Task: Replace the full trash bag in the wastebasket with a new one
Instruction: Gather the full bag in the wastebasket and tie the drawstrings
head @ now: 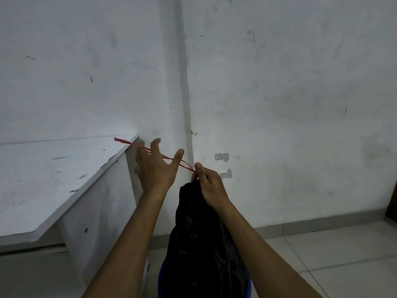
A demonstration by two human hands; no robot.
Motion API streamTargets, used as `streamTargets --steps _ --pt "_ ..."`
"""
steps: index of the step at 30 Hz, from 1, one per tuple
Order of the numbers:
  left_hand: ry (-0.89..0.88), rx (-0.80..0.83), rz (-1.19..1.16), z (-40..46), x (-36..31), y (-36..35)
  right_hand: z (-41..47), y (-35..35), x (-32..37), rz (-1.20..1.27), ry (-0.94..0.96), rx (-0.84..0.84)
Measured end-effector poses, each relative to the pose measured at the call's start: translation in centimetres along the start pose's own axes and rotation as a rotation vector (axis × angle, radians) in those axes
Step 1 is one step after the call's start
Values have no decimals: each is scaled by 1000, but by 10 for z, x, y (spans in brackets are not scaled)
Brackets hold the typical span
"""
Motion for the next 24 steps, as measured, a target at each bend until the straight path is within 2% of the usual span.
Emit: streamTargets --steps 3,4,6,9,10,11,12,14,15,16,21,24 --pt "-19 286 325 -3 10 -27 1 1 -3 18 -33 3" --pt "-12 337 404 -3 16 -30 1 2 -5 21 -45 2" --pt "-68 296 471 -1 12 -26 0 3 -6 23 -57 3" --pt "-256 1 359 -3 -18 4 0 3 -7 23 -56 10" --pt "-319 -39 275 -6 -27 8 0 3 -7 27 -61 15" --pt "-375 9 182 -9 -35 3 -1 3 -7 31 -63 18" --pt "-421 130 89 -11 -40 -11 -1 3 -7 40 -65 20" --pt "-419 439 -12 -23 -41 -46 -1 3 -9 56 -69 18" --pt "-397 527 -15 -28 -40 -57 -1 4 -11 61 -76 15" --pt "-374 557 0 -31 -37 -61 -1 5 -12 68 -80 8" --pt "-373 493 76 -22 -46 -46 1 18 -14 21 -51 -48" --pt "-320 606 -94 -19 -55 -41 -2 22 -7 -46 -1 -30"
Point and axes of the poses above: each hand's wrist, its own z-axis towards the middle knuckle, its own y-axis out of the back of the hand, x = y × z, the point moved 10 cm from there along z, towards the middle knuckle, and after that the axes turned 5 degrees about x, right-handed, at the moved point
